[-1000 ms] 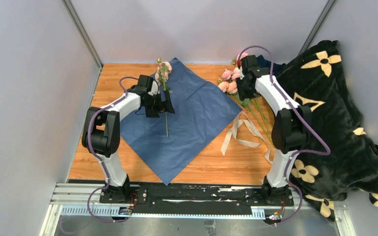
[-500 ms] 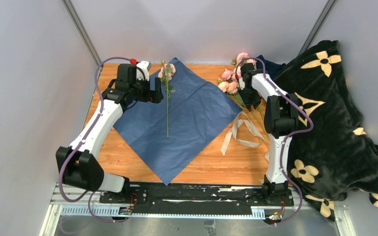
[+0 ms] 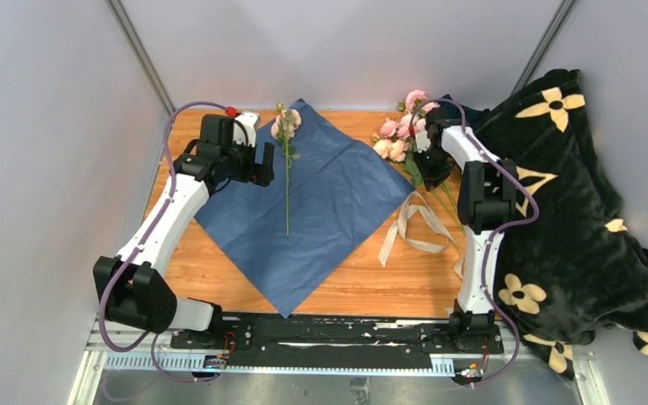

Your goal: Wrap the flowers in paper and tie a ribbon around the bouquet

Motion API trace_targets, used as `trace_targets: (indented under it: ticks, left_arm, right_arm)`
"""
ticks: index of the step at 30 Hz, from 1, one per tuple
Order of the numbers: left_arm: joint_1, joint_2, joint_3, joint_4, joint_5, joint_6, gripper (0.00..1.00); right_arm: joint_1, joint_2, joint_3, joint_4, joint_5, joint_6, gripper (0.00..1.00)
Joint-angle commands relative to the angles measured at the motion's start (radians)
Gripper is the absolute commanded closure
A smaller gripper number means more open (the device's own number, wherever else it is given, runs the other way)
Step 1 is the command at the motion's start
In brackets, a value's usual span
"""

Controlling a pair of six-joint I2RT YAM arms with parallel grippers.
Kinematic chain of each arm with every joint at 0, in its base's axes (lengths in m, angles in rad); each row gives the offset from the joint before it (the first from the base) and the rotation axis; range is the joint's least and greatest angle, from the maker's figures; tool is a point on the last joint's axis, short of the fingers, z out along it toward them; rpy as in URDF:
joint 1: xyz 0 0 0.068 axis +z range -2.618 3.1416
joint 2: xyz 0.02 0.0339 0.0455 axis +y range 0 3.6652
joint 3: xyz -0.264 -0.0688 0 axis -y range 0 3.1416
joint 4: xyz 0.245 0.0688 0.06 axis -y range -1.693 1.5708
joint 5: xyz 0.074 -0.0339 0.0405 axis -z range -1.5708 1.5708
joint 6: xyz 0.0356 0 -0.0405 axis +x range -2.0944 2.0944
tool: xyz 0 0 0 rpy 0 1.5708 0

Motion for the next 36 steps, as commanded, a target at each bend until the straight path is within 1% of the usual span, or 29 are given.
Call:
trace_targets:
  ticks: [1, 4, 9, 14, 16, 19, 21, 23, 32, 34, 36]
  left_arm:
    - [-0.004, -0.012, -0.002, -0.003, -0.013, 0.016, 0.0]
    - [-0.004, -0.018, -0.008, -0.003, -0.02, 0.015, 0.0]
    - [-0.004, -0.023, -0.02, 0.005, -0.028, 0.016, 0.0]
    - [-0.004, -0.023, -0.025, 0.012, -0.027, 0.015, 0.0]
    - [-0.004, -0.021, -0.022, 0.013, -0.024, 0.015, 0.0]
    - [-0.004, -0.019, -0.019, 0.013, -0.018, 0.016, 0.0]
    - [-0.004, -0.018, -0.016, 0.013, -0.019, 0.034, 0.0]
    - [-0.004, -0.02, -0.017, 0.015, -0.019, 0.036, 0.0]
    - [-0.004, -0.018, -0.022, 0.016, -0.02, 0.041, 0.0]
    - [-0.004, -0.018, -0.024, 0.017, -0.018, 0.041, 0.0]
    - [-0.004, -0.018, -0.026, 0.017, -0.02, 0.042, 0.0]
  right_arm:
    - [-0.01, 0.026, -0.014, -0.022, -0.113, -0.046, 0.64]
    - [-0.015, 0.039, -0.011, -0.041, -0.177, -0.058, 0.61]
    - [-0.015, 0.046, 0.012, -0.042, -0.158, -0.06, 0.62]
    - [-0.012, 0.03, 0.047, -0.068, -0.19, -0.08, 0.58]
    - [-0.005, -0.007, 0.047, -0.066, -0.223, -0.096, 0.56]
    - [0.008, -0.074, 0.008, -0.016, -0.264, -0.114, 0.52]
    - [0.008, -0.096, -0.02, 0.034, -0.245, -0.098, 0.5]
    - [0.008, -0.085, -0.016, 0.048, -0.216, -0.083, 0.49]
    - [0.025, 0.005, 0.029, 0.048, -0.242, -0.058, 0.5]
    - [0.025, 0.026, 0.035, 0.046, -0.269, -0.055, 0.52]
    - [0.027, 0.048, 0.042, 0.046, -0.261, -0.051, 0.55]
